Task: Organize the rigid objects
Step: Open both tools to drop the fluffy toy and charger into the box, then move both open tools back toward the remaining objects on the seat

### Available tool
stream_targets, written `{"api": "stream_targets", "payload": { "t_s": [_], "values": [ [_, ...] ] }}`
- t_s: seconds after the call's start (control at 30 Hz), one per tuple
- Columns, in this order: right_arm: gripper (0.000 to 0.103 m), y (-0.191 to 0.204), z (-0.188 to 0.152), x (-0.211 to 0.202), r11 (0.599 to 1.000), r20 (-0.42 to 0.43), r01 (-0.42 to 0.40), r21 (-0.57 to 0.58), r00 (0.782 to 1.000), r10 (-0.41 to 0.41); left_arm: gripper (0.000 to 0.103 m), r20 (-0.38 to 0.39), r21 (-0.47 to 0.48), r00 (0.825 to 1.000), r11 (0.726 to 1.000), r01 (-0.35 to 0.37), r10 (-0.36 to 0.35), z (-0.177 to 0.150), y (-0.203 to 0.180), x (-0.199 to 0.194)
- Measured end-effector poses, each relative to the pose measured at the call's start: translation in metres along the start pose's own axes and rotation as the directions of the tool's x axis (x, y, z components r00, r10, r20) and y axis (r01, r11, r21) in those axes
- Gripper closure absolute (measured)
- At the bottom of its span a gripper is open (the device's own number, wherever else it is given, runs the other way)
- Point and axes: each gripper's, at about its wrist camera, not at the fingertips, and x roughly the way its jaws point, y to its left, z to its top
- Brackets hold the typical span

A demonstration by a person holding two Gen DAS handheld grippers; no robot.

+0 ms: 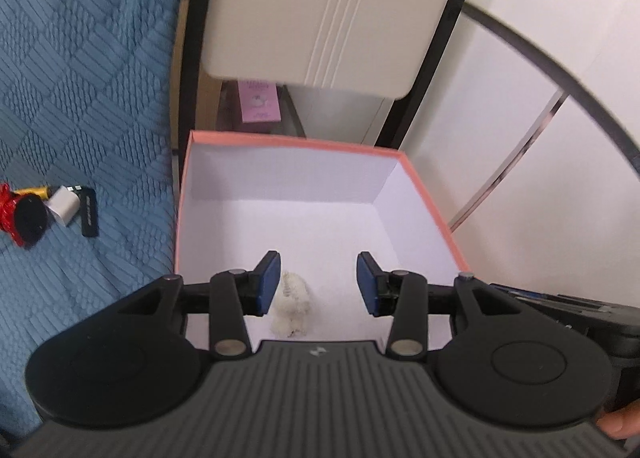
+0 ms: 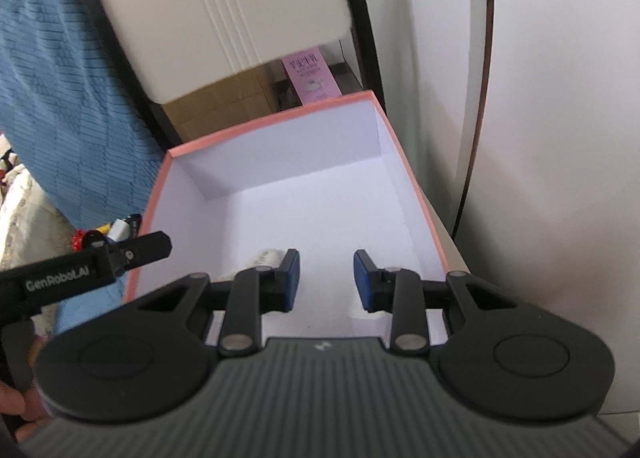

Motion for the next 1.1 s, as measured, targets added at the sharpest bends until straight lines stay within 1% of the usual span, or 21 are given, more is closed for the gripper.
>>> {"api": "stream_targets", "payload": {
  "t_s": [0.3,0.53,0.77,1.1],
  "values": [
    [0.069,0.032,0.002,-0.054,1.000,0.068,-0.004,-0.016,0.998,0.005,0.055,0.078,0.015,0.996,0.999,0.039,-0.040,0.015,0.009,-0.063],
    [0.069,0.071,0.003,-0.087,0.999,0.126,-0.015,-0.033,0.992,0.019,0.055,0.138,0.030,0.989,0.998,0.050,-0.054,0.018,0.027,-0.116],
    [0.069,0.107,-0.002,-0.112,0.997,0.169,-0.030,-0.069,0.985,0.041,0.055,0.189,0.023,0.981,0.999,0.032,-0.036,0.012,0.061,-0.160],
    [0.069,0.162,-0.021,-0.139,0.989,0.208,-0.082,-0.125,0.972,0.107,0.055,0.247,-0.014,0.969,1.000,0.005,-0.001,-0.004,0.103,-0.215]
  ]
}}
